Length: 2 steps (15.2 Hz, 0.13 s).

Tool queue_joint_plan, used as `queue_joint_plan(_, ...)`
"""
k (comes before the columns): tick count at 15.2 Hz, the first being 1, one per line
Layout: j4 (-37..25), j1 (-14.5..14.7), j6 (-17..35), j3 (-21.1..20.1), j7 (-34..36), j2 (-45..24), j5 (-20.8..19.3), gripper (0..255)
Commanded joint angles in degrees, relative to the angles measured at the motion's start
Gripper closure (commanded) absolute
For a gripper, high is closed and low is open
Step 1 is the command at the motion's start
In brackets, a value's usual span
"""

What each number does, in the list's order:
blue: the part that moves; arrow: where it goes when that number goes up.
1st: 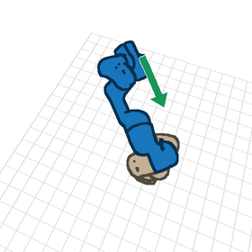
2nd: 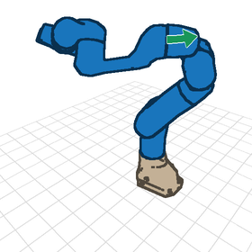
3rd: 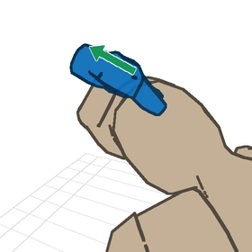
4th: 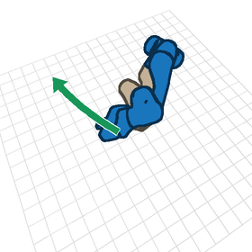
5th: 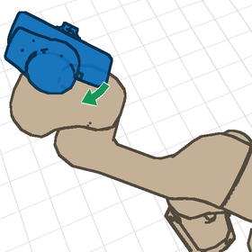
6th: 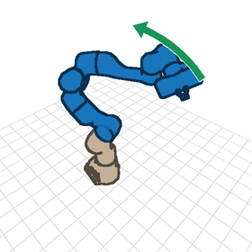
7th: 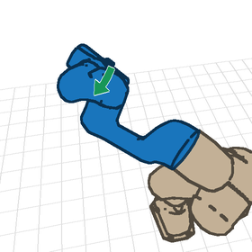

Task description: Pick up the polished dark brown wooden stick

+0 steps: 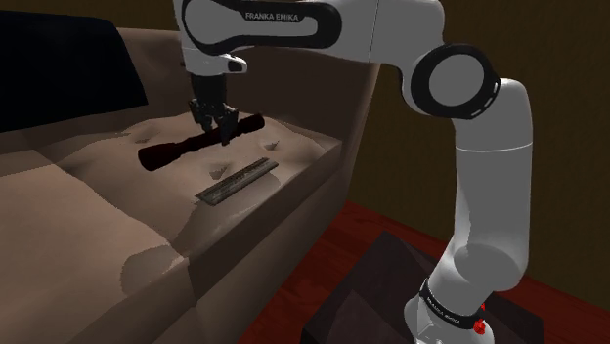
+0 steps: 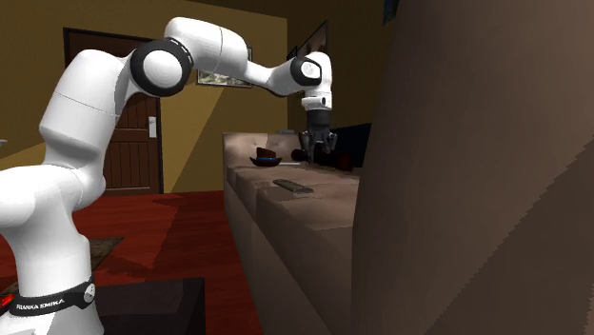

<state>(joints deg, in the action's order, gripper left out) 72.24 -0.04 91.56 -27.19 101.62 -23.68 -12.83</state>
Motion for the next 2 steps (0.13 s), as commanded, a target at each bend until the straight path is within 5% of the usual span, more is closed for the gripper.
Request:
queue_joint_plan(1,-1.2,0.2,-1.0,0.0,0.0,-0.1,0.0,255)
queue_joint_plan(2,-1.2,0.2,-1.1,0.0,0.0,-0.1,0.0,255)
